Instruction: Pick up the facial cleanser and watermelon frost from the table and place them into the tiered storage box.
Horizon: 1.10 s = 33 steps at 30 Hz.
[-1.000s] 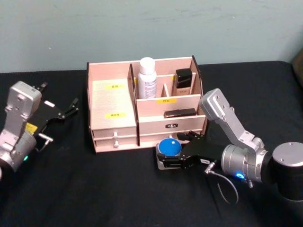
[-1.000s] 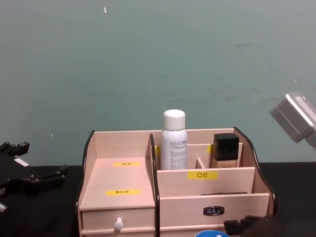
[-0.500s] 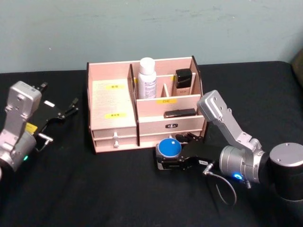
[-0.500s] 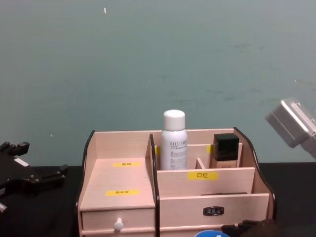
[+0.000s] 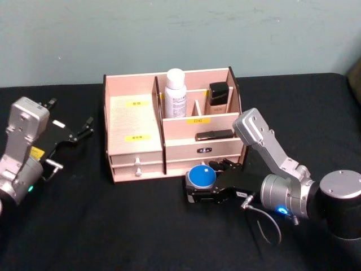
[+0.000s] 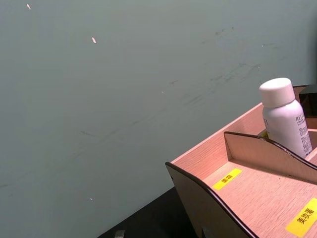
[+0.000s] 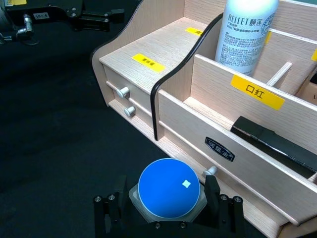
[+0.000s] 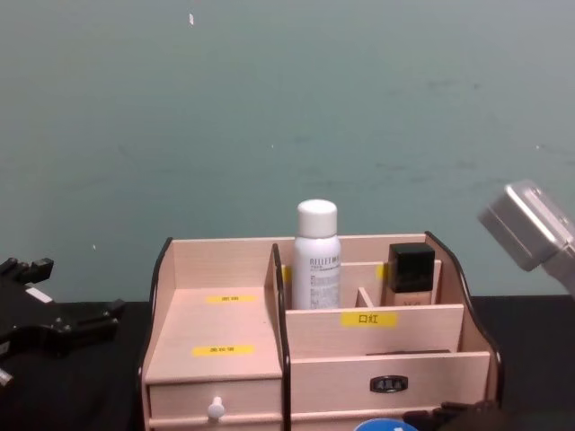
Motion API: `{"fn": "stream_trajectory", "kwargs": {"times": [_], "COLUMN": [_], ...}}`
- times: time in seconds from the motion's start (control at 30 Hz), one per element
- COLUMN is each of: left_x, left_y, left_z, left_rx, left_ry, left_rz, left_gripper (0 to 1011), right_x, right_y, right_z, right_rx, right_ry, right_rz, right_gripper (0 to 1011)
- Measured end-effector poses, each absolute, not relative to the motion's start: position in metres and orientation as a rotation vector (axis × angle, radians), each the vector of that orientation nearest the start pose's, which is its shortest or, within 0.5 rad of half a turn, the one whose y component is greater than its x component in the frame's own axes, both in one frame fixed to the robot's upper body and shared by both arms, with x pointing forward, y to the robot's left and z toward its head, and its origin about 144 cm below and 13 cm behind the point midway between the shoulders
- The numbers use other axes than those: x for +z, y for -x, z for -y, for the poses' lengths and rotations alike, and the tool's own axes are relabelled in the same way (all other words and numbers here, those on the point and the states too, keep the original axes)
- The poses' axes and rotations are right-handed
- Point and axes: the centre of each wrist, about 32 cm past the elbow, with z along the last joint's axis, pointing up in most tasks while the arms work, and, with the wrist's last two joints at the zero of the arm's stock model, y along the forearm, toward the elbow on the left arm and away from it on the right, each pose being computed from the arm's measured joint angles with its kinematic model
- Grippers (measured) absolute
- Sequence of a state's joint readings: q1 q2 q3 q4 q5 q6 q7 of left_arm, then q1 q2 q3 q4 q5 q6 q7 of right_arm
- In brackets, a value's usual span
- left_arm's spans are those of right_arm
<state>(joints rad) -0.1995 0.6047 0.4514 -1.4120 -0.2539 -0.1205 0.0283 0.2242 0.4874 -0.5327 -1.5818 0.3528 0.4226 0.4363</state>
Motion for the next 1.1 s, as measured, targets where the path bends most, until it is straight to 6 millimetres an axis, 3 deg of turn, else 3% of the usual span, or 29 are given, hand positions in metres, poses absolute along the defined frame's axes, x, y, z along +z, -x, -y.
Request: {"fn": "stream_trajectory", "kwargs": {"times": [0.97, 1.1], "left_x": [1.1398, 1.1398], "left_y": [-0.4886, -0.4886], "left_z": [-0.3097, -0.3097], "left_rx": [1.248, 1.248], "left_ry": [-0.304, -0.305], "left_rz": [0.285, 0.285], "left_gripper": [1010, 1009], "right_x": [1.1688, 1.1690], "right_y": [-0.4806, -0.4807], "right_z": [0.2204, 0.2204], "right_rx": [-0.686, -0.685], "right_ry": [0.456, 0.455], "right_rz": [-0.197, -0.197], "right_gripper": [1000, 930]}}
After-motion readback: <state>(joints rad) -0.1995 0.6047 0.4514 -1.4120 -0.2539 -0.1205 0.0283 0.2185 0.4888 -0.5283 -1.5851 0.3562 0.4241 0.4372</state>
